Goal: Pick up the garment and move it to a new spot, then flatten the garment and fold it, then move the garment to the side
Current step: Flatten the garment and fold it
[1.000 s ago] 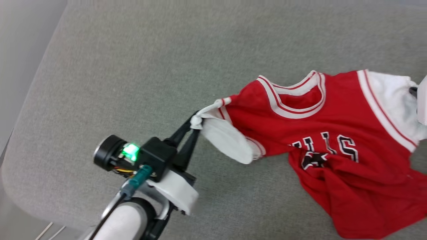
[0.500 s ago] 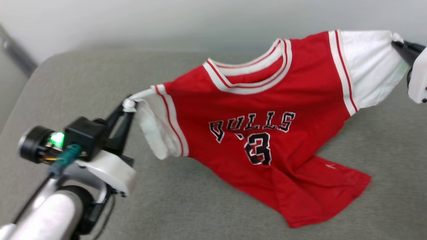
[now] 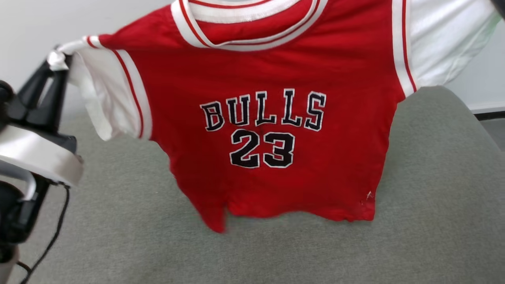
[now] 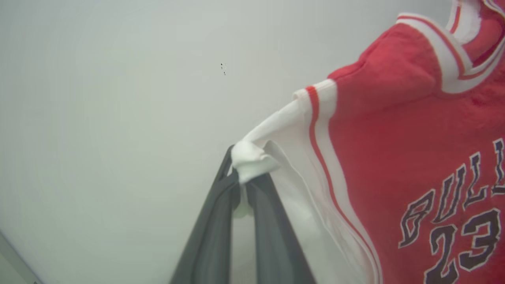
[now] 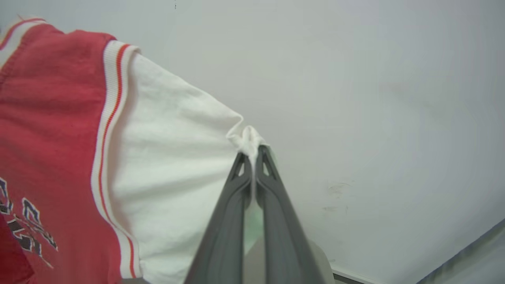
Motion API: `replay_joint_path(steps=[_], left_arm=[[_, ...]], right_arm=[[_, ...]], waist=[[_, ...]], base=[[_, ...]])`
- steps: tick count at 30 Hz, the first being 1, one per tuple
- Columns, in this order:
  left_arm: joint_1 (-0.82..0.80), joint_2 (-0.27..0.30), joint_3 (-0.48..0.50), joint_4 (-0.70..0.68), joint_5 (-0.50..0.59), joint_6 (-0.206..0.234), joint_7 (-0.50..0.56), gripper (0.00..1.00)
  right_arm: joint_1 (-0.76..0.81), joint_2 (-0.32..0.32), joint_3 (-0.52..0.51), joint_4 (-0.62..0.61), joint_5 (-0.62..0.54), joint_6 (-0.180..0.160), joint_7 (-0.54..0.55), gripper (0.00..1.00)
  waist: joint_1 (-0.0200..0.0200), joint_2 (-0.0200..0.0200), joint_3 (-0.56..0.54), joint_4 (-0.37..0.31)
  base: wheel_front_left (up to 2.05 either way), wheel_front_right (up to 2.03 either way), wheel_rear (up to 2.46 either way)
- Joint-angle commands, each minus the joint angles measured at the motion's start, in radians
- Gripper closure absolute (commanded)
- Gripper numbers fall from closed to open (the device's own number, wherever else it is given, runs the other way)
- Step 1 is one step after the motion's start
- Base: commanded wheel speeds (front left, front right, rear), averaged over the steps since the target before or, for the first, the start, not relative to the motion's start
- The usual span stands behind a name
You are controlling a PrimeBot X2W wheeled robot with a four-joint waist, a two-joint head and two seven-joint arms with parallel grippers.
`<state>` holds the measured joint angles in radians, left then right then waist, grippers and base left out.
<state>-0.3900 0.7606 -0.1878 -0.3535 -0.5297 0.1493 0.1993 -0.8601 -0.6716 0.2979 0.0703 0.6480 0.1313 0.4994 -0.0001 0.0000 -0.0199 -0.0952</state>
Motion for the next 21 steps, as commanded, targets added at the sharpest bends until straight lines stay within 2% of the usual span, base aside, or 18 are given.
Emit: replay_joint_path(steps=[1,5,11,16,21], left_arm=[[-0.027,0.013,0.019,-0.009,-0.006,-0.002,0.003,1.00],[-0.066,0.031,0.040,-0.018,-0.016,-0.007,0.015,1.00],[-0.215,0.051,0.035,0.003,-0.013,-0.042,0.043,1.00],[-0.415,0.042,-0.004,0.085,0.015,-0.085,0.054,1.00],[-0.663,0.009,-0.055,0.224,0.060,-0.141,0.044,1.00]], right_arm=[[0.003,-0.004,-0.015,-0.023,-0.005,-0.001,0.001,1.00],[-0.003,0.013,-0.043,-0.063,-0.012,-0.001,0.006,1.00],[-0.045,0.036,-0.076,-0.093,-0.052,-0.001,-0.003,1.00],[-0.116,0.064,-0.100,-0.073,-0.095,-0.001,-0.053,1.00],[-0.227,0.094,-0.112,-0.019,-0.138,-0.001,-0.104,1.00]], waist=[[0.0001,0.0000,0.002,-0.016],[0.0001,0.0000,0.015,-0.028],[0.0001,0.0000,0.082,-0.040],[0.0001,0.0000,0.194,-0.039],[0.0001,0.0000,0.334,-0.030]], base=[[0.00,0.00,0.00],[0.00,0.00,0.00],[0.00,0.00,0.00],[0.00,0.00,0.00],[0.00,0.00,0.00]])
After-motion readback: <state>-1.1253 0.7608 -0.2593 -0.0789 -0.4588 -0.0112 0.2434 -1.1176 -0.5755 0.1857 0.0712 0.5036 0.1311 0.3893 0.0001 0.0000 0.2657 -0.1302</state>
